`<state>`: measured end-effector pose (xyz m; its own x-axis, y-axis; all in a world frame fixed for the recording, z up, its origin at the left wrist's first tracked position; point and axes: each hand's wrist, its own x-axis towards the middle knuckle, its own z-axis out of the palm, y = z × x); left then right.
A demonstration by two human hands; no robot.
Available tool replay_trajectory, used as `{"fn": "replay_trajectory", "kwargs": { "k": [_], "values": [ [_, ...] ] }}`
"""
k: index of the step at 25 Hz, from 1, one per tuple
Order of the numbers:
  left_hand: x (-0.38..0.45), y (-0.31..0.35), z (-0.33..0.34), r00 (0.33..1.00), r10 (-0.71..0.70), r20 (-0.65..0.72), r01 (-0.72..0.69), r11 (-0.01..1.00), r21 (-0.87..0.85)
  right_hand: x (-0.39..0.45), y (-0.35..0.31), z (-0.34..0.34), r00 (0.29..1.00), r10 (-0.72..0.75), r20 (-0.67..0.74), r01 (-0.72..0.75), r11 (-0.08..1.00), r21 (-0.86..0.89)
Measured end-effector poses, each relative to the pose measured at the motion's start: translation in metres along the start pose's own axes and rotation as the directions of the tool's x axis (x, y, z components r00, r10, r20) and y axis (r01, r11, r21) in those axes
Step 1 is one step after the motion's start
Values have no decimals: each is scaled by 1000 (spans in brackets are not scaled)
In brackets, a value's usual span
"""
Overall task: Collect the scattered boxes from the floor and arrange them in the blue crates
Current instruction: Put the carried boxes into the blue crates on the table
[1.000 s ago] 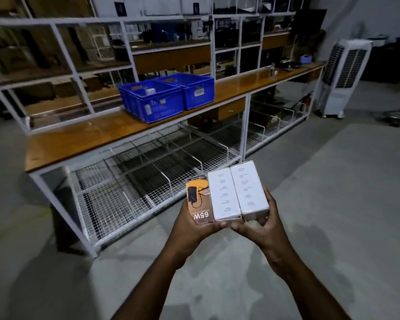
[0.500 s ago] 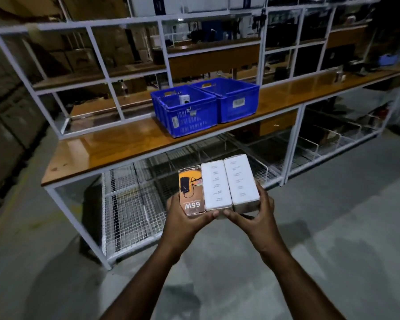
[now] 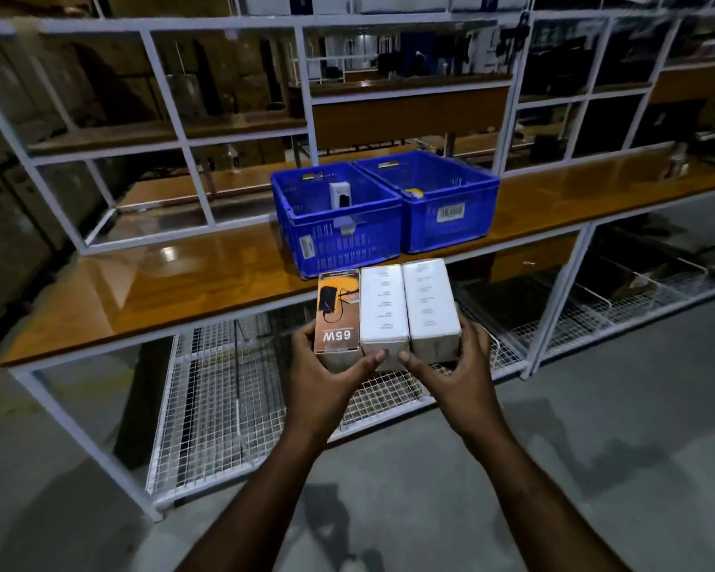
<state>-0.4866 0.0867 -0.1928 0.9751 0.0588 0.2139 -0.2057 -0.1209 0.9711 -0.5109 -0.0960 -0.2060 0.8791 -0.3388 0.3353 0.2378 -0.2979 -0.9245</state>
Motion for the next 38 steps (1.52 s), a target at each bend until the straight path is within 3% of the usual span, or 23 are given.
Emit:
{"fn": "replay_trajectory", "kwargs": {
  "k": [4, 14, 21, 26, 30, 32, 34, 38],
  "values": [
    [98, -15, 24, 994, 94, -59, -98, 993, -67, 97, 19, 31, 996, -84, -5, 84, 996, 6],
    [324, -16, 62, 954, 206, -216, -208, 978, 15, 325, 31, 104, 987, -161, 2, 161, 987, 2],
    [433, -26, 76, 957, 139, -255, -110, 986, 123, 450, 56, 150, 984, -174, 26, 176, 974, -143],
    [506, -40, 94, 934, 191, -303, -62, 919, 389, 532, 75, 167, 982, -176, 69, 187, 959, -215],
    [547, -54, 106, 964, 40, -262, 81, 896, 437, 572, 101, 173, 980, -144, 140, 188, 904, -384],
    [557, -56, 108, 963, -99, -250, 220, 826, 518, 577, 113, 175, 966, -137, 218, 233, 824, -516],
    [570, -64, 107, 938, -276, -211, 343, 645, 683, 582, 121, 176, 949, -130, 289, 294, 699, -652],
    [584, -74, 107, 851, -525, -33, 251, 350, 902, 585, 122, 182, 905, -35, 424, 407, 362, -839]
  ]
}}
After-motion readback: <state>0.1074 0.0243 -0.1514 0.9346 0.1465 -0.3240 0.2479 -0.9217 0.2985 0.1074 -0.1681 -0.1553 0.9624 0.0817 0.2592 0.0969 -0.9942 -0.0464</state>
